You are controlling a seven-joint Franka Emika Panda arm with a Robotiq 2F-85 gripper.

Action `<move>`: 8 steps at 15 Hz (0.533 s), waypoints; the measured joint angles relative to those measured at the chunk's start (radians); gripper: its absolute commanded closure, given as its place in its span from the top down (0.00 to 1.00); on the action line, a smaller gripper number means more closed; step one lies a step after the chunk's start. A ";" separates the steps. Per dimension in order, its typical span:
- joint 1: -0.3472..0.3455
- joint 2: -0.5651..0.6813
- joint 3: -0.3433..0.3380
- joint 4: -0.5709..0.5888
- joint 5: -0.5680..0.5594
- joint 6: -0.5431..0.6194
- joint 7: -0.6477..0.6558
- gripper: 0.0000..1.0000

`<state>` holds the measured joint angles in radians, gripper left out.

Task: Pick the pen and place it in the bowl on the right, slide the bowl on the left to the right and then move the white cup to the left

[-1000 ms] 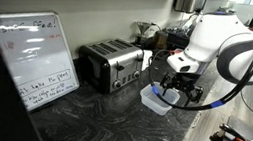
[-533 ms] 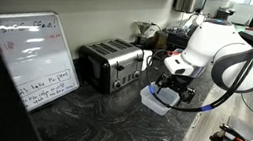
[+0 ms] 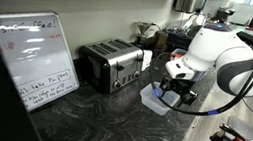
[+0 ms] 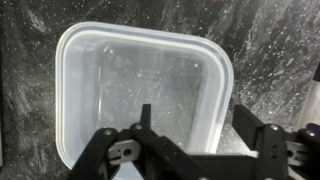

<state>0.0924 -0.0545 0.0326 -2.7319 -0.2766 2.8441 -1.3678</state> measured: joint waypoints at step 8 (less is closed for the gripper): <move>0.000 0.056 0.000 0.008 0.003 0.000 0.022 0.00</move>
<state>0.0923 0.0018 0.0326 -2.7241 -0.2740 2.8442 -1.3455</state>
